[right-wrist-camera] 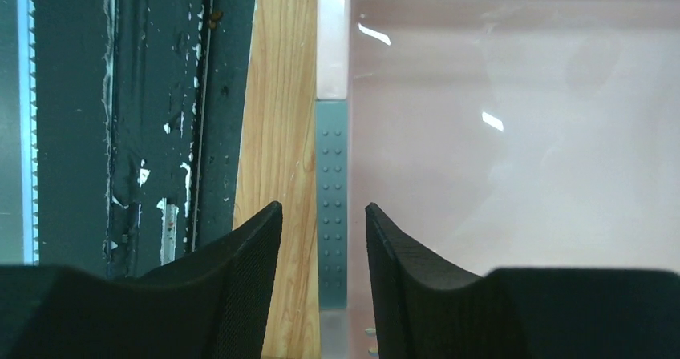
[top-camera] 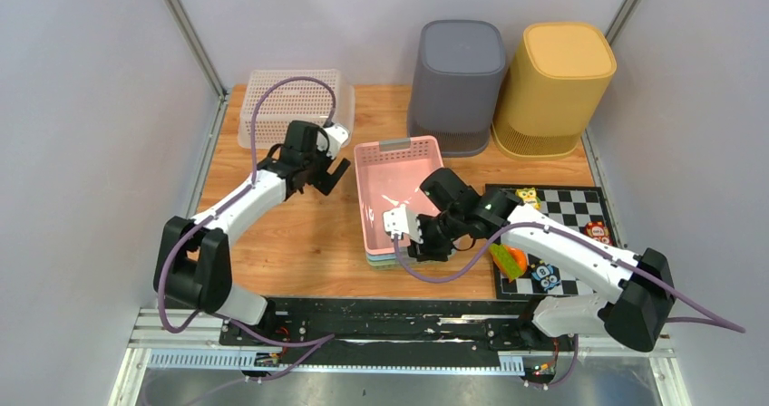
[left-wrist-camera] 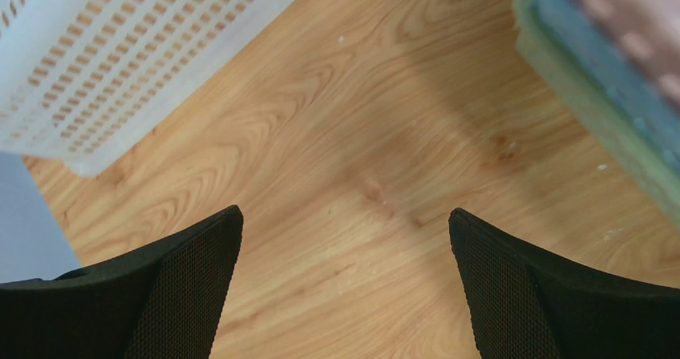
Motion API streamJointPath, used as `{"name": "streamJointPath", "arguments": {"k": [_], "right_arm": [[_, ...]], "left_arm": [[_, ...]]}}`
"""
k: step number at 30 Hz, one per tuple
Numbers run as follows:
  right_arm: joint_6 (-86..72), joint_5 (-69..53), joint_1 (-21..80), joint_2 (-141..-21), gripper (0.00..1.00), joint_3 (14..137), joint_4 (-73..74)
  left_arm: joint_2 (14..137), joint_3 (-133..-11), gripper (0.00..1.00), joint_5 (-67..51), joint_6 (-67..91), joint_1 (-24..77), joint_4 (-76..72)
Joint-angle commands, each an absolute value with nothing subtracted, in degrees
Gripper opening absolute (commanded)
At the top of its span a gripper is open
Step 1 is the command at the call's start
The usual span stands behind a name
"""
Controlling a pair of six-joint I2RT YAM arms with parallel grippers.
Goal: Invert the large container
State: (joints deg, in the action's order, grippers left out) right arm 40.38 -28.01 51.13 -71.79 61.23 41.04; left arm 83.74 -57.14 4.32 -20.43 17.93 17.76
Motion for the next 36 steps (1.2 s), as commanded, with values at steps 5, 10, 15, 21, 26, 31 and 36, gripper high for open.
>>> {"name": "streamJointPath", "arguments": {"k": [5, 10, 15, 21, 26, 31, 36], "right_arm": [[40.5, -23.6, 51.9, -68.7, 0.21, 56.8, 40.8], [41.6, -21.1, 51.8, -61.0, 0.08, 53.2, 42.6], [41.8, -18.4, 51.5, -54.5, 0.03, 51.5, 44.9], [43.1, -16.9, 50.5, -50.8, 0.03, 52.7, 47.6], [43.3, -17.4, 50.2, -50.6, 0.02, 58.1, 49.9], [43.0, -20.4, 49.8, -52.6, 0.02, 66.7, 53.2], [40.9, -26.9, 49.7, -55.9, 0.02, 73.6, 55.1]], "left_arm": [[87.4, -56.9, 1.0, 0.4, -20.1, 24.1, 10.1], [89.8, -56.6, 1.0, 1.2, -19.6, 30.1, 8.9], [92.5, -58.5, 1.0, 2.0, -17.6, 34.1, 8.9], [93.5, -62.5, 1.0, 1.9, -15.3, 35.4, 11.6], [87.0, -63.3, 1.0, 5.9, -16.3, 35.0, 12.4], [77.9, -64.7, 1.0, 5.6, -17.4, 31.7, 14.2], [69.7, -67.1, 1.0, 4.5, -17.7, 25.6, 15.3]]}}
